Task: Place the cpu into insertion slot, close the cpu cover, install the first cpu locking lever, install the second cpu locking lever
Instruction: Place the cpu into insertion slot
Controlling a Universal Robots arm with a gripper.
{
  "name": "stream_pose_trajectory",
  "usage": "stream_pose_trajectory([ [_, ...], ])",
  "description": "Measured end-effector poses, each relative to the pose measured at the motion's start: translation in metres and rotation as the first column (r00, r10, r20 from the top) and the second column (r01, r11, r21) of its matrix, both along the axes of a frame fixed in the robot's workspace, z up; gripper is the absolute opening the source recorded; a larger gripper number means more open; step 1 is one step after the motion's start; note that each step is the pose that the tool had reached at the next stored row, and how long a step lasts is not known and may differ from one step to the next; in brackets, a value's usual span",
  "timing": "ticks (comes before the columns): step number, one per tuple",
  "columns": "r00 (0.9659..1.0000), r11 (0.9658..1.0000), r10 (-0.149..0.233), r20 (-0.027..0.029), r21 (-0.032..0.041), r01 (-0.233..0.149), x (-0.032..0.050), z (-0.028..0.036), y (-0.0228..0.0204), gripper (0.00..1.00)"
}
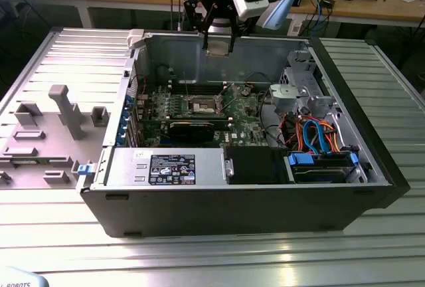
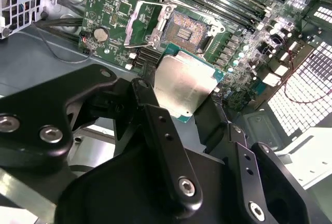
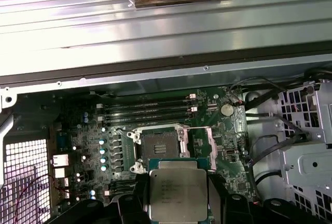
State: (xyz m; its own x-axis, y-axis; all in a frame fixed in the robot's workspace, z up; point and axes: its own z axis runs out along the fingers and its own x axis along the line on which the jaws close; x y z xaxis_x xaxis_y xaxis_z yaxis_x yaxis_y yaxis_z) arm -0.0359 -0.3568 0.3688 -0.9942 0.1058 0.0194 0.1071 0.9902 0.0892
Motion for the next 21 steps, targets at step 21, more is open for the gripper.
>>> stream_pose_trajectory([
  [21, 0.9518, 0.9518, -0.307, 0.0001, -0.0005, 0.307, 0.0, -0.0023, 0.0, 0.55],
])
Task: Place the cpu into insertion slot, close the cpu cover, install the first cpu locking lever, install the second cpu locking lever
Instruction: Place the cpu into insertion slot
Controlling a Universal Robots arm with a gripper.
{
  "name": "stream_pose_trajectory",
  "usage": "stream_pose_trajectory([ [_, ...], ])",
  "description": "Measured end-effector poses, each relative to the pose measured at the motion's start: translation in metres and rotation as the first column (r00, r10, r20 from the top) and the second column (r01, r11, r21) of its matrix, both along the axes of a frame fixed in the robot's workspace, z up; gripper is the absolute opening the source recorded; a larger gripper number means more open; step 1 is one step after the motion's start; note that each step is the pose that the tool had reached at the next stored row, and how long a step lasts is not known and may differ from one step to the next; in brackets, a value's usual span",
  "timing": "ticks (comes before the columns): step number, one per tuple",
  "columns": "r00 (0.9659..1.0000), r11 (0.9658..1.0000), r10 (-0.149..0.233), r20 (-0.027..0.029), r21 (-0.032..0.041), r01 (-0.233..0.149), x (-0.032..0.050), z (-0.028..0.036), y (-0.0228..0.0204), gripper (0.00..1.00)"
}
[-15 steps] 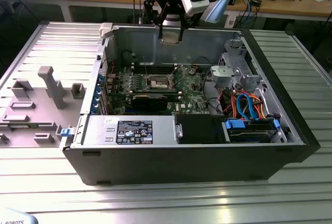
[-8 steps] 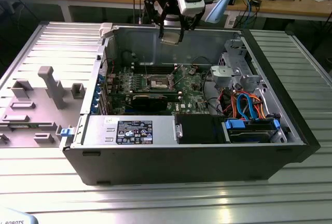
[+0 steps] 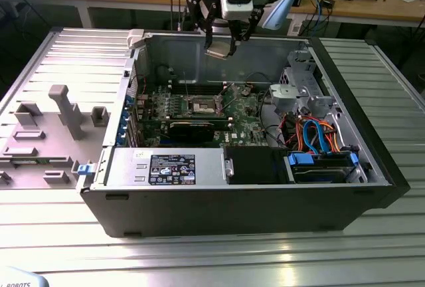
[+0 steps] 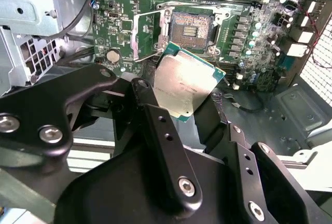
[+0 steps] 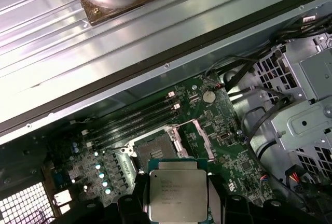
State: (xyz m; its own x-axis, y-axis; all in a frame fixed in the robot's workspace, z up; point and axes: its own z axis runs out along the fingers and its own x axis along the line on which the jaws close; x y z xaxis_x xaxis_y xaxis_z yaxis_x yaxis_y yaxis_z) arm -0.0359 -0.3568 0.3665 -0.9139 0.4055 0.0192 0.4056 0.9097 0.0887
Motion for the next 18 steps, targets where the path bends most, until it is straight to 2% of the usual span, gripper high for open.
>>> stream_pose_trajectory([
  [15, 1.0, 1.0, -0.004, 0.0, -0.0001, 0.004, 0.0, 0.0, 0.0, 0.55],
  [18, 0.9992, 0.9992, -0.039, 0.0, 0.0001, 0.039, 0.0, 0.0, 0.0, 0.55],
])
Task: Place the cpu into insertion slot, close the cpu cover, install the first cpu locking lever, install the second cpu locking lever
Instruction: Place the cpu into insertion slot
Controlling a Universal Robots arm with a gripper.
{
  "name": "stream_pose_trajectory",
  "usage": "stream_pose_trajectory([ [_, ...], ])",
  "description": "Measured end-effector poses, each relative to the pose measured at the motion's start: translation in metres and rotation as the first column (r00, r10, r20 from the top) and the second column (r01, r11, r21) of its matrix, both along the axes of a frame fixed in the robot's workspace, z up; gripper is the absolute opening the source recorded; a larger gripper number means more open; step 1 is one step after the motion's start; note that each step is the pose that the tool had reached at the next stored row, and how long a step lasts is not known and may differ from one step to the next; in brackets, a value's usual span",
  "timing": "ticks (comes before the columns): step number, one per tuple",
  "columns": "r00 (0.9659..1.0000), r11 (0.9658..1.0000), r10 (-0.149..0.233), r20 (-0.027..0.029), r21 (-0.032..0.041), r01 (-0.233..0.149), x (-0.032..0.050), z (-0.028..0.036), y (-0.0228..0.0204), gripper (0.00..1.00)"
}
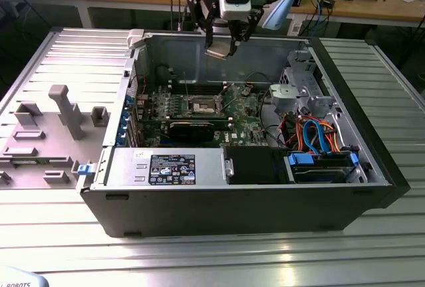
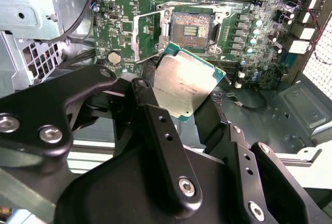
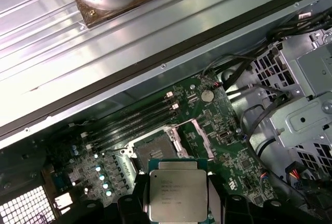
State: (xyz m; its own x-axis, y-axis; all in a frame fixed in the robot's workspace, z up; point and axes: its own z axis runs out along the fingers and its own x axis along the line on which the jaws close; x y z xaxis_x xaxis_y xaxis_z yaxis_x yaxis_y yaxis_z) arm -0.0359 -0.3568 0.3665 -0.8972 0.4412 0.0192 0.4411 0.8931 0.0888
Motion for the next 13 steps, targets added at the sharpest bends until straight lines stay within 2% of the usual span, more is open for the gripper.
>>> stream_pose_trajectory([
  [7, 0.998, 0.998, -0.063, 0.0, -0.0001, 0.063, 0.0, 0.0, 0.0, 0.55],
  [11, 0.9947, 0.9947, -0.103, 0.0, -0.0001, 0.103, 0.0, -0.0001, 0.0, 0.55],
  [13, 0.9918, 0.9918, -0.128, -0.0001, -0.0001, 0.128, 0.0, -0.0002, 0.0, 0.55],
])
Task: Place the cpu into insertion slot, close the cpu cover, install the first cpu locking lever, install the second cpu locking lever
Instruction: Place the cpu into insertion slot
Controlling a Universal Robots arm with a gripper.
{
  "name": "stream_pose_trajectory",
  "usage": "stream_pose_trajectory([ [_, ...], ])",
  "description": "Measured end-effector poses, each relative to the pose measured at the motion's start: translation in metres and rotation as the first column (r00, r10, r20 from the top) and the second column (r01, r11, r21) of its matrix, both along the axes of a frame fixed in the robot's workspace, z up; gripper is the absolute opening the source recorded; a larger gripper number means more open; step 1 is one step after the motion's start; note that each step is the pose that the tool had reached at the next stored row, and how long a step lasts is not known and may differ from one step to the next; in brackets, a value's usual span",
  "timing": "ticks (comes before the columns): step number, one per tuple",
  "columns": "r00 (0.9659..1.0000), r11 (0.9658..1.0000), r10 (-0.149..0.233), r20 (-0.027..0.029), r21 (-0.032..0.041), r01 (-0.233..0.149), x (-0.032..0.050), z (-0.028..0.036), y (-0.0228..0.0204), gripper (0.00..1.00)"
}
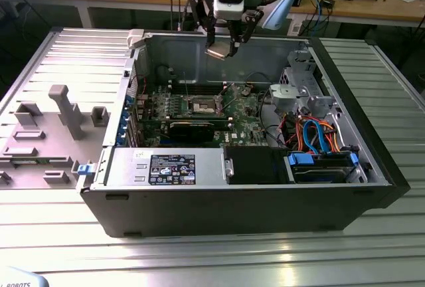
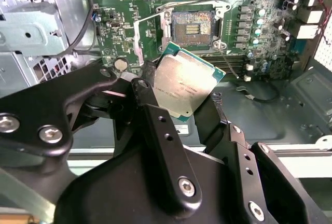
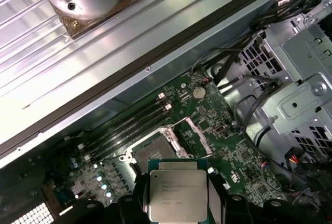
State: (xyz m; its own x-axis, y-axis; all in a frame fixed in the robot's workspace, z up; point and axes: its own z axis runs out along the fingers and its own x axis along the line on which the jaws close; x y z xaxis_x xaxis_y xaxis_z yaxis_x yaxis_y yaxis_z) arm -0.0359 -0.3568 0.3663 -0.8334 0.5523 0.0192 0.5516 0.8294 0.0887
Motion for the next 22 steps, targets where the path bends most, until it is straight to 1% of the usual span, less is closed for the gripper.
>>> stream_pose_trajectory([
  [2, 0.9998, 0.9998, -0.022, 0.0, 0.0, 0.022, -0.0002, -0.0001, 0.0, 0.55],
  [3, 0.9996, 0.9996, -0.027, -0.0001, 0.0001, 0.027, -0.0003, 0.0, 0.0, 0.55],
  [7, 0.9996, 0.9996, -0.028, 0.0, 0.0, 0.028, -0.0002, -0.0001, 0.0, 0.55],
  [9, 0.9994, 0.9994, -0.035, 0.0001, -0.0001, 0.035, -0.0002, -0.0001, 0.0, 0.55],
  [12, 0.9974, 0.9974, -0.072, 0.0, 0.0, 0.072, -0.0002, -0.0001, 0.0, 0.55],
  [14, 0.9945, 0.9945, -0.105, 0.0001, -0.0001, 0.105, -0.0002, -0.0002, 0.0, 0.55],
  [16, 0.9919, 0.9919, -0.127, 0.0001, -0.0002, 0.127, -0.0002, -0.0003, 0.0, 0.55],
  [17, 0.9891, 0.9891, -0.147, 0.0001, -0.0002, 0.147, -0.0002, -0.0005, 0.0, 0.55],
  [19, 0.9859, 0.9859, -0.167, 0.0001, -0.0002, 0.167, -0.0002, -0.0007, 0.0, 0.55],
  [20, 0.9828, 0.9828, -0.185, 0.0001, -0.0002, 0.185, -0.0002, -0.001, 0.0, 0.55],
  [21, 0.9818, 0.9818, -0.19, 0.0, -0.0003, 0.19, -0.0006, -0.001, 0.0, 0.55],
  [22, 0.9816, 0.9816, -0.191, 0.0, -0.0004, 0.191, -0.001, -0.001, 0.0, 0.55],
])
